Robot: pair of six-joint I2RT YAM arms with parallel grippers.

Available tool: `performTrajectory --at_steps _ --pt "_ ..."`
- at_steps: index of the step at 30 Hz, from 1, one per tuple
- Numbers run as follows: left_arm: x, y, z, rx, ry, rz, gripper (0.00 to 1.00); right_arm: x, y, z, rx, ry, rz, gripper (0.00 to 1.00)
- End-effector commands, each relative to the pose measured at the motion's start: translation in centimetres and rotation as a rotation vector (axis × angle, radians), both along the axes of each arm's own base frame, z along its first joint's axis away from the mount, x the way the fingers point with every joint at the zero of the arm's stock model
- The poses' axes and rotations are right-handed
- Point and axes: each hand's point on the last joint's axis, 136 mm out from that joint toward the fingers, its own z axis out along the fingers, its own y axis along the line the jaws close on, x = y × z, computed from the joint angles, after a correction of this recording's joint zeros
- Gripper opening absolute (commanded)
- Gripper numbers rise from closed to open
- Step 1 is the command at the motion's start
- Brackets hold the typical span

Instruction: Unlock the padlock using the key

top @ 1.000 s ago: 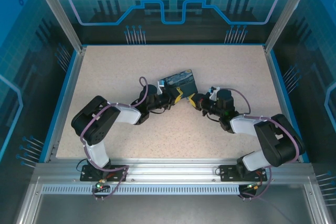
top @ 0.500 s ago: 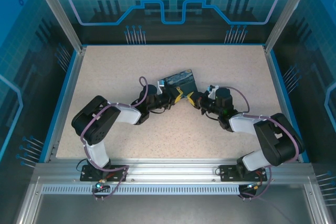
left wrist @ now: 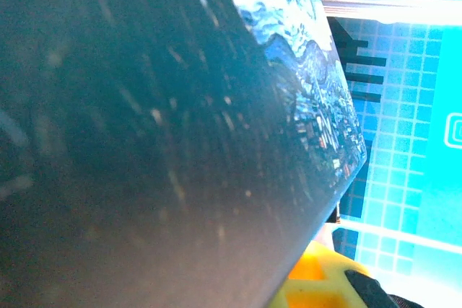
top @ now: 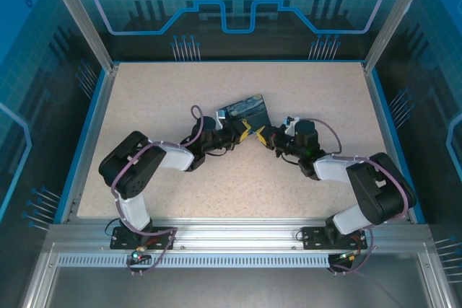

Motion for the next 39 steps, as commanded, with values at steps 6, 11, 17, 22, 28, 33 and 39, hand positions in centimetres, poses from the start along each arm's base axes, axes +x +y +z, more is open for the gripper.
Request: performTrajectory --at_steps 6,11,17,22,28,33,39 --pt "-0.3 -1.2 4.4 -0.100 -0.087 -0.049 0.00 1.2 0.3 -0.9 0.013 -0.046 0.033 0.00" --pt "-0.5 -1.1 4.3 -0.096 -0.086 -0.052 0.00 1.9 0.0 -0.9 0.036 -0.062 0.032 0.00" --pt "-0.4 -1.1 4.0 -0.092 -0.082 -0.050 0.00 1.9 -0.2 0.0 0.042 -0.081 0.030 0.00" --pt "-0.4 -1.0 3.6 -0.077 -0.078 -0.048 0.00 1.5 -0.8 0.1 0.010 -0.087 0.035 0.00" --pt "-0.4 -0.8 1.8 0.025 -0.081 -0.061 0.00 0.8 -2.0 -0.6 -0.052 -0.066 0.044 0.00" --pt "-0.9 -0.1 -1.4 0.210 -0.072 -0.094 0.00 1.0 -2.1 -0.9 -0.103 -0.059 0.074 0.00" --pt "-1.2 1.4 -3.8 0.383 -0.064 -0.101 0.00 2.2 -1.6 -2.3 -0.112 -0.035 0.096 0.00"
